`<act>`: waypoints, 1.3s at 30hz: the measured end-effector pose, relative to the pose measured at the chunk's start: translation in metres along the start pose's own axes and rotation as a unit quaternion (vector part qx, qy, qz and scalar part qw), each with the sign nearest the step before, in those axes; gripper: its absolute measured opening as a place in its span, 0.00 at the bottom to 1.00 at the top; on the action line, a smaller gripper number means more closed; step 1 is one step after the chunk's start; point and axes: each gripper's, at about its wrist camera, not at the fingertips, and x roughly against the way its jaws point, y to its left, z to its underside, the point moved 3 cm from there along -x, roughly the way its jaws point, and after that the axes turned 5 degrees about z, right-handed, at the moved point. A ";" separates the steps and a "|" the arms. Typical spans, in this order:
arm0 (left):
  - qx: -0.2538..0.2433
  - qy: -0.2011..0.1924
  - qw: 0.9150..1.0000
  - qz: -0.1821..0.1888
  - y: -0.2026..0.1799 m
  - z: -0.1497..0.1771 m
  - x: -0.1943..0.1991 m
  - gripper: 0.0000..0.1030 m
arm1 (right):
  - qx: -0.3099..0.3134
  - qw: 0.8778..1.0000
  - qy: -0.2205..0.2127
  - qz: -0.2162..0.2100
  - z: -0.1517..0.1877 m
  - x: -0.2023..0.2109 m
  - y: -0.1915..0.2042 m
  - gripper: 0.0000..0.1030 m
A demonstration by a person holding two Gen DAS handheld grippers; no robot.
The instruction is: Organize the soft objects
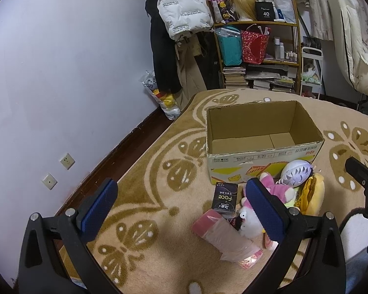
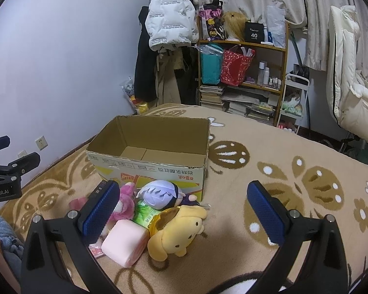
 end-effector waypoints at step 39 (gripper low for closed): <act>0.034 0.022 0.999 0.028 0.010 -0.001 -0.013 1.00 | -0.005 1.000 0.011 0.000 -0.002 -0.011 0.004 1.00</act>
